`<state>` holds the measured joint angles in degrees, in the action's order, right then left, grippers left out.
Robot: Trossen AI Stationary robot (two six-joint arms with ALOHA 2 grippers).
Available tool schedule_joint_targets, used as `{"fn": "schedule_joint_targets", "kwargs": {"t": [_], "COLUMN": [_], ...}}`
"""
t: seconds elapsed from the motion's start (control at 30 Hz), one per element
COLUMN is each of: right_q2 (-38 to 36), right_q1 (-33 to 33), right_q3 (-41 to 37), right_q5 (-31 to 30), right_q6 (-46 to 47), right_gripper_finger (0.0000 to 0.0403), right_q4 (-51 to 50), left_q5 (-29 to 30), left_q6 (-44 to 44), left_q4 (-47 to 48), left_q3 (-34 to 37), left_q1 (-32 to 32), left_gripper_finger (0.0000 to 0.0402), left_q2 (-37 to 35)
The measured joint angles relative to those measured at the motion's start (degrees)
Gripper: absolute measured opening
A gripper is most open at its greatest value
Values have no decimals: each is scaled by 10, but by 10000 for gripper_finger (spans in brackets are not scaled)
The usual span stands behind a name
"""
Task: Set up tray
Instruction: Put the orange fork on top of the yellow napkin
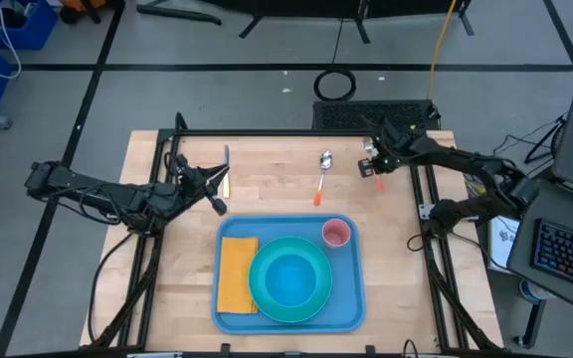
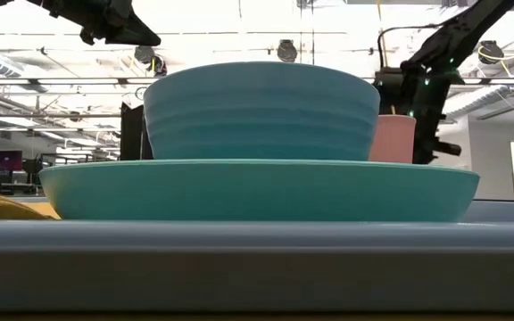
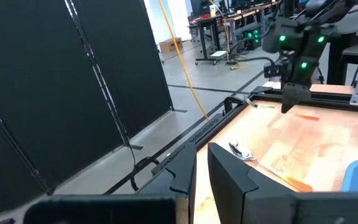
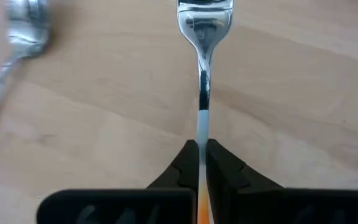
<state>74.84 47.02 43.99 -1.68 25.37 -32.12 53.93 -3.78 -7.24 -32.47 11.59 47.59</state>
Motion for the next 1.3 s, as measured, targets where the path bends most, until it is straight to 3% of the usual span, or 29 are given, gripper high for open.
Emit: {"fn": "schedule_joint_targets", "kwargs": {"t": [0.43, 0.7, 0.97, 1.23, 1.3], "right_q2": [-55, -64, -64, -64, -64], "right_q1": [-107, -189, -285, -369, -383], "right_q3": [0, 0, 1, -28, -39], "right_q5": [0, 0, 0, 5, 2], "right_q6": [-5, -26, -103, -179, -187], "right_gripper_finger": [1, 1, 1, 1, 1], "right_q4": [148, 308, 484, 681, 718], "left_q5": [-3, -139, -186, -333, -344], "left_q6": [-24, -66, 22, -102, -146], "left_q4": [1, -39, -75, -87, -100], "left_q3": [0, 0, 0, 0, 0], "left_q1": [0, 0, -1, 2, 6], "left_gripper_finger": [47, 47, 47, 47, 47], "left_q2": [0, 5, 5, 16, 28]}}
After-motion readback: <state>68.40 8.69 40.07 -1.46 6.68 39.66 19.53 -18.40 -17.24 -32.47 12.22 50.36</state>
